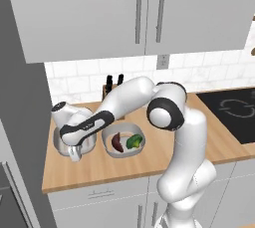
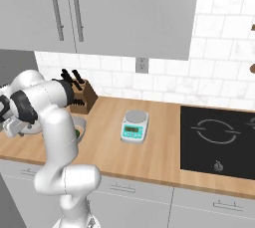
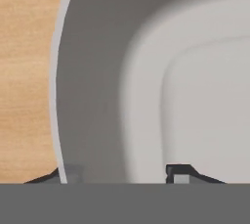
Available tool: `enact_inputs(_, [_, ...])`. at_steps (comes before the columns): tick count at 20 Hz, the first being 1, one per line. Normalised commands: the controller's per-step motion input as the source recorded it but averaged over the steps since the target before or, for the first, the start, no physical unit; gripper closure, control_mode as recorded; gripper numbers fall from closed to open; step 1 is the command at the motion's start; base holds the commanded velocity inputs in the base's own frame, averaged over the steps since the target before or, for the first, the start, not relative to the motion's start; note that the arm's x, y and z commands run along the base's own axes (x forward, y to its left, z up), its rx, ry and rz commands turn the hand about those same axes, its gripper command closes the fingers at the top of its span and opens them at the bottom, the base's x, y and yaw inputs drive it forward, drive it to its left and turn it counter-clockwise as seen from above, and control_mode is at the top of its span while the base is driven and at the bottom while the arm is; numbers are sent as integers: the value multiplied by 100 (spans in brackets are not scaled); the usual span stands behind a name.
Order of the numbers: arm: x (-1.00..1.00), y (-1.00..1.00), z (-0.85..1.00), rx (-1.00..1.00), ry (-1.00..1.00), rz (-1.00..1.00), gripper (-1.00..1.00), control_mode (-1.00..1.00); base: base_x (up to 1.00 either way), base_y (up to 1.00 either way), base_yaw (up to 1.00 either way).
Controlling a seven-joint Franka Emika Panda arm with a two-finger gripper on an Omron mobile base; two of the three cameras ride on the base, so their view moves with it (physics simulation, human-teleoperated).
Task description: Take the meat container that has the shrimp and place it on the second highest rack of the freezer. Then take the vegetable container that has the potato and broccoli and place it on the highest rack of the freezer.
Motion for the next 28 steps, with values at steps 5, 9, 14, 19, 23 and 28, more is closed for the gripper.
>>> enact_inputs(5, [0,0,0,0,0,0,100,-100,0,0,0])
enact_inputs(9, [0,3,-1,0,0,0,100,-100,0,0,0])
enact_inputs(14, [-8,-1,38,-1,-5,0,100,-100,0,0,0])
enact_inputs(19, [-42,-26,100,0,-3,-1,100,-100,0,0,0])
enact_inputs(23, [-36,-51,86,0,-7,0,100,-100,0,0,0])
enact_inputs(28, [-31,-48,70,0,-27,4,100,-100,0,0,0])
